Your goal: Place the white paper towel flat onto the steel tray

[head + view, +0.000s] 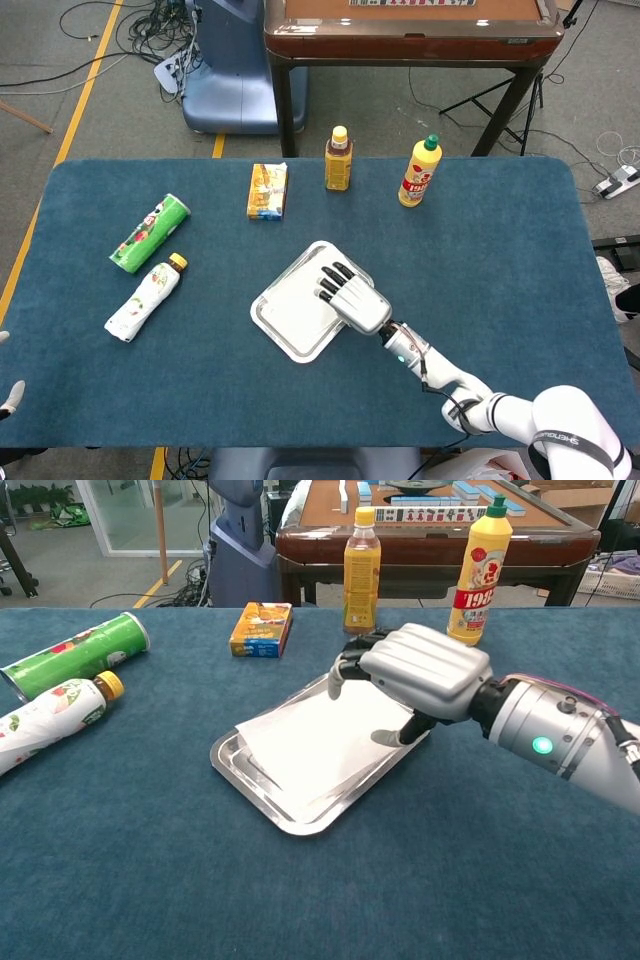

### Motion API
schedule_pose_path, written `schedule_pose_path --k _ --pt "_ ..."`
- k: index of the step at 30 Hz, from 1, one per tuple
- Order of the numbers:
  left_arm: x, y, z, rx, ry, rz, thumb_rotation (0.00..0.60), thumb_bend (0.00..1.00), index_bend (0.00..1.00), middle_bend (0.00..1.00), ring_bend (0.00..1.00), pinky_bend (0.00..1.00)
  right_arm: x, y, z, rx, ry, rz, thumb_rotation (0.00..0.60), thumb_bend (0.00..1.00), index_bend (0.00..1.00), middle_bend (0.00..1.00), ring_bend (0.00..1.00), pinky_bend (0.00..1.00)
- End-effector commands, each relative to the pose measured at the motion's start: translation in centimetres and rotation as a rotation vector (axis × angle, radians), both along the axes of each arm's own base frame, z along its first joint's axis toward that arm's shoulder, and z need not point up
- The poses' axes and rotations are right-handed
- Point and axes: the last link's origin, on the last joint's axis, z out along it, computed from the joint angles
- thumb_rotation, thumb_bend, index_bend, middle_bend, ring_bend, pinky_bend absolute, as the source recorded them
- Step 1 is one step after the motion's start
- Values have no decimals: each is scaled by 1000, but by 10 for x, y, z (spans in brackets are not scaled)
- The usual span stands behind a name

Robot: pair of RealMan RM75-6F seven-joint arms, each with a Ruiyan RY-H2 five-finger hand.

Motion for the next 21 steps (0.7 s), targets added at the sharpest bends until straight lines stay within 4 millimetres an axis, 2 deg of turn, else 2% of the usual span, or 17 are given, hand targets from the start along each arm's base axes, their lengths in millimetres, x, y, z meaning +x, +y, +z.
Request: schedule_pose_path --k 1,5,8,10,11,13,15,18,21 --pt "0 0 0 -1 1 1 600 274 218 142 145 0 -5 0 6 -5 8 -13 600 161 336 281 144 213" --pt "0 0 1 -1 5 0 600 274 218 142 145 0 -4 -5 20 -5 -25 -47 600 186 336 284 149 213" --pt "1 1 0 -3 6 -4 600 274 218 142 145 0 4 -10 32 1 -46 -63 600 373 336 344 243 249" --pt "2 1 0 -4 5 -10 600 274 218 142 145 0 12 -14 40 4 -50 -63 600 595 336 419 365 390" --pt "3 1 0 -4 5 -11 600 274 218 142 145 0 16 -15 44 9 -51 -62 600 667 336 453 418 457" --pt "3 0 0 -4 7 -11 600 274 218 142 145 0 23 -17 49 27 -37 -59 600 866 336 576 571 640" --pt "3 0 0 -3 9 -10 600 274 218 142 145 0 27 -20 51 47 -2 -63 600 992 332 740 728 821" --pt "4 -1 1 -2 11 -11 600 274 218 142 145 0 33 -21 51 105 67 -81 600 1000 268 875 868 972" --pt "5 -1 0 -2 12 -12 600 274 218 142 145 0 40 -21 48 161 117 -108 586 1000 183 945 947 1000"
